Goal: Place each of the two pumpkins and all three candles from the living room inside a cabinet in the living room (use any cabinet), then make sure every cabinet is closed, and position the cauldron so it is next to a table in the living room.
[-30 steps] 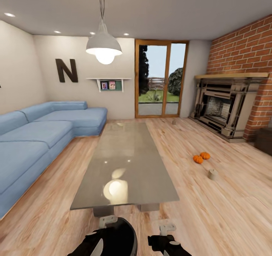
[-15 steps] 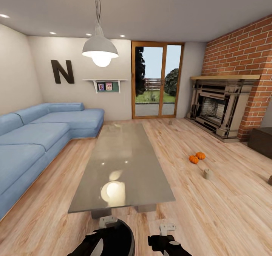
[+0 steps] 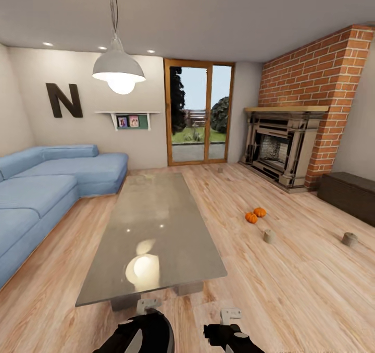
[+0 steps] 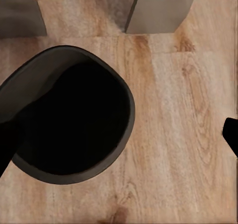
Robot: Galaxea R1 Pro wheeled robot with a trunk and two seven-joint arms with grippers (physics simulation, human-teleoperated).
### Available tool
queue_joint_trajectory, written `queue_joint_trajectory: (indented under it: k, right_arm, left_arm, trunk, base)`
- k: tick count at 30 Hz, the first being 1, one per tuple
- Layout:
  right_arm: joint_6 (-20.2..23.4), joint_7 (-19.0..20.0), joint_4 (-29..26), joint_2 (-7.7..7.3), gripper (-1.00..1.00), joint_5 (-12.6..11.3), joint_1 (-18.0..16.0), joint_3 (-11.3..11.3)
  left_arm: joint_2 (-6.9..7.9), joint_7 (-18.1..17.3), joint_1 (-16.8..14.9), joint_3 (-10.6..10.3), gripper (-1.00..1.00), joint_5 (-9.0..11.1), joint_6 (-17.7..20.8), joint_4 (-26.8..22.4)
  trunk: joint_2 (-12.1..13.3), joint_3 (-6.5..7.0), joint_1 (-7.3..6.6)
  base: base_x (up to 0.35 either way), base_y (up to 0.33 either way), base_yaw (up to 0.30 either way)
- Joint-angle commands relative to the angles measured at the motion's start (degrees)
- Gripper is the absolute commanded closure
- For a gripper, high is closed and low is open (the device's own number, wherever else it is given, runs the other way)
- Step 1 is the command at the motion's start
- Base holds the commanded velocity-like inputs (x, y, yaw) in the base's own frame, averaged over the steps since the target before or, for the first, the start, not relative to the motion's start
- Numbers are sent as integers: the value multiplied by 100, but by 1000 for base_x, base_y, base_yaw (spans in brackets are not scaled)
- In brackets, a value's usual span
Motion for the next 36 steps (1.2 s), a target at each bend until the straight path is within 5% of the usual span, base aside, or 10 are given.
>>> queue_joint_trajectory:
  k: [1,36]
  right_arm:
    - [17,-32,-6,0,-100,-55,-3,43]
    - [16,-33,2,0,-100,-70,-3,43]
  left_arm:
    - [6,52,0,-46,-100,61,28,-15]
    - [12,42,0,-50,-100,61,-3,-135]
  trunk:
    - [-3,-2,-1]
    - [-3,148,-1]
  base:
    - [0,0,-254]
    - [-41,0,-255]
